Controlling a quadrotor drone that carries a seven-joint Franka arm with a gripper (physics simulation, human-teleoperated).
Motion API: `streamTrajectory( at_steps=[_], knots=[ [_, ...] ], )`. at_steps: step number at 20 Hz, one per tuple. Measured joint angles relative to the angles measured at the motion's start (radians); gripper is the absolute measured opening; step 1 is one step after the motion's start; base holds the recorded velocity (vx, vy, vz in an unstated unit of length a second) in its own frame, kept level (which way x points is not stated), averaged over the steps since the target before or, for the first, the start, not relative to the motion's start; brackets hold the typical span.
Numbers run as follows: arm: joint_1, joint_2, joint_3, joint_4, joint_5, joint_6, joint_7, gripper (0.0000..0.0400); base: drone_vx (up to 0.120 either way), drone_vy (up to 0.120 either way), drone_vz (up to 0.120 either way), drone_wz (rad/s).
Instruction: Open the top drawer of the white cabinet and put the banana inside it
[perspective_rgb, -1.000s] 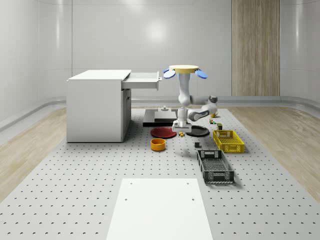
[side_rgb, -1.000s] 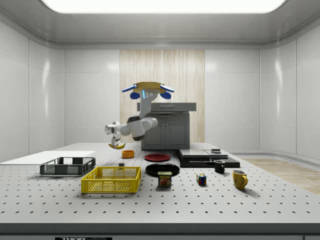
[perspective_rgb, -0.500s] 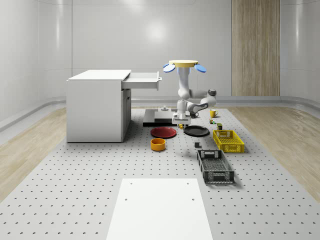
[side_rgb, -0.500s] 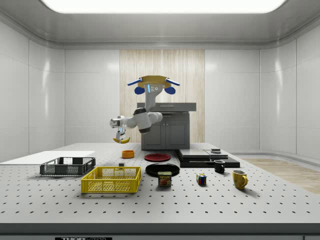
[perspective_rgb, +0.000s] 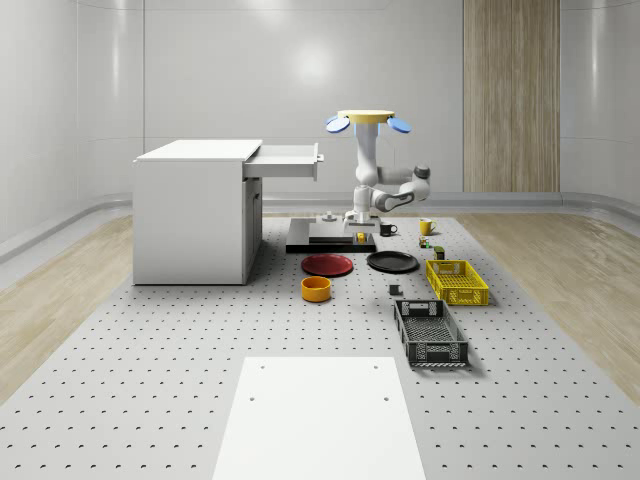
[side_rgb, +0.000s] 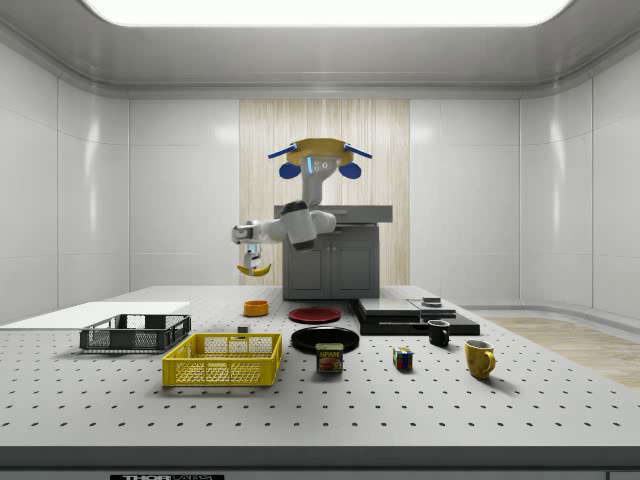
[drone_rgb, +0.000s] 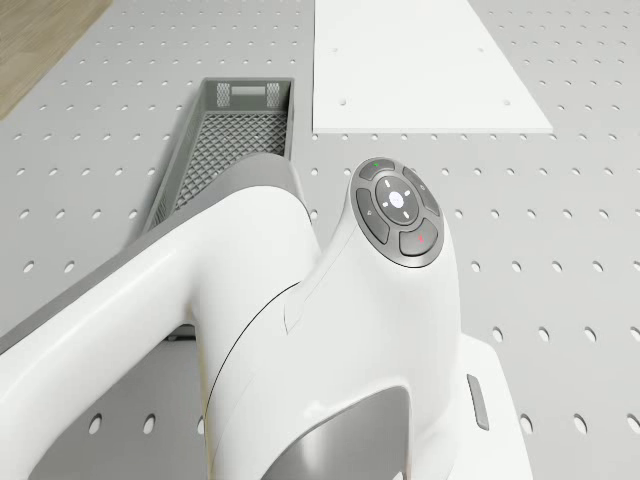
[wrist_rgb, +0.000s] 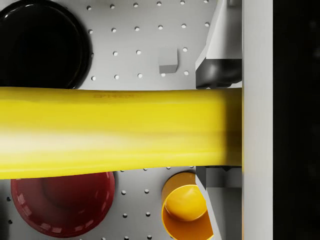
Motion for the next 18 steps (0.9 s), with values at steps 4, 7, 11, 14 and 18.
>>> streamTrajectory(
  at_steps=[4, 7, 11, 14, 18],
  knots=[
    [0.001, -0.002, 0.0, 0.0, -0.001, 0.002, 0.0, 0.0193, -0.12, 0.0, 0.12, 0.0],
    [0.001, -0.004, 0.0, 0.0, -0.002, 0.004, -0.001, 0.0193, -0.12, 0.0, 0.12, 0.0],
    [0.001, -0.006, 0.0, 0.0, -0.003, 0.005, -0.001, 0.0193, -0.12, 0.0, 0.12, 0.0],
    [0.002, -0.007, -0.001, 0.0, -0.003, 0.007, -0.001, 0.0193, -0.12, 0.0, 0.12, 0.0],
    [0.002, -0.009, -0.001, 0.0, -0.004, 0.008, -0.002, 0.0193, -0.12, 0.0, 0.12, 0.0]
  ],
)
